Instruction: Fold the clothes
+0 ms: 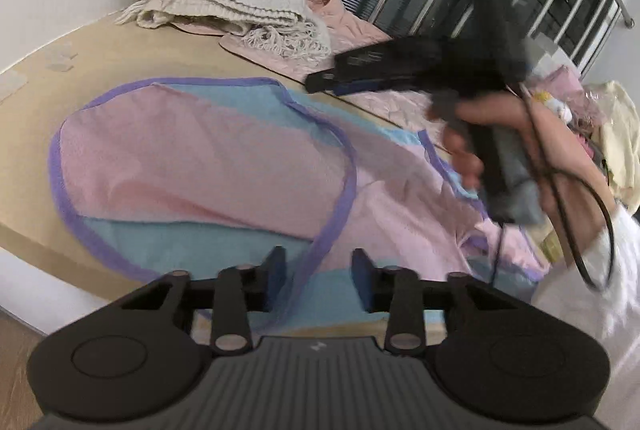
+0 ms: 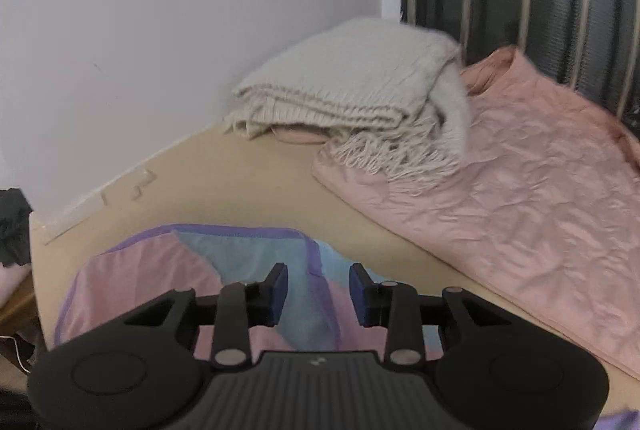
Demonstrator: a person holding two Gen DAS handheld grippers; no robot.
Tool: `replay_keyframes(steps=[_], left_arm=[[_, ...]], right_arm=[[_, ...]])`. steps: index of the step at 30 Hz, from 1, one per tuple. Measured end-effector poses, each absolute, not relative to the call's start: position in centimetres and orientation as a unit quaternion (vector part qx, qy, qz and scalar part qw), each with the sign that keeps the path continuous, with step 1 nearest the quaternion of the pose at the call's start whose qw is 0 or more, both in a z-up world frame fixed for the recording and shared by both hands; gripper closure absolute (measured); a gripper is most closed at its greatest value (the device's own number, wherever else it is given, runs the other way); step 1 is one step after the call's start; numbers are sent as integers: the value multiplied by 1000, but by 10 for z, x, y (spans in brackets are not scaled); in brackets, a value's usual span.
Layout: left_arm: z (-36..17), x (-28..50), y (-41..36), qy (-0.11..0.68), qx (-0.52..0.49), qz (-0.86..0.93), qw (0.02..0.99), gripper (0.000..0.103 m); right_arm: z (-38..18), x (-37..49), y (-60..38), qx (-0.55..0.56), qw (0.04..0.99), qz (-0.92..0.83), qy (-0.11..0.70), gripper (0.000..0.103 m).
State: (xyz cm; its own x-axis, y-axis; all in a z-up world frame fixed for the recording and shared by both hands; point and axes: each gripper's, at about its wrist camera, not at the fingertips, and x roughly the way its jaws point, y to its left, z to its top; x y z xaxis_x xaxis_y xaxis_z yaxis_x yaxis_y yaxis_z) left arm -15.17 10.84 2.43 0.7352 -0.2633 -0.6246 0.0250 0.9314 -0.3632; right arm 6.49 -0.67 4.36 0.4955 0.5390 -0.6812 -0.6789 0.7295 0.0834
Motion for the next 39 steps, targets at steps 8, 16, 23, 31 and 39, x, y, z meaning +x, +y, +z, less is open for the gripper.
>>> replay_keyframes(steps=[8,16,23,31,39], left_arm=[[24,-162,119,347,-182,-84,916,102],[34,-178,136,341,-201,-94,913,102],[23,-184,143,342,-218,-84,910,101],[20,-179,142,350,-213,-81,909,101],[24,-171,162,355,-216,-54,908,100]], right_arm=[[20,83,10,-93,854,322,397,102],[48,98,10,-7,871,316,376,103],[27,78,31,-102,853,323,396,79],[18,96,25,-57,867,298,395,97],[25,129,37,12,879,277,387,95]])
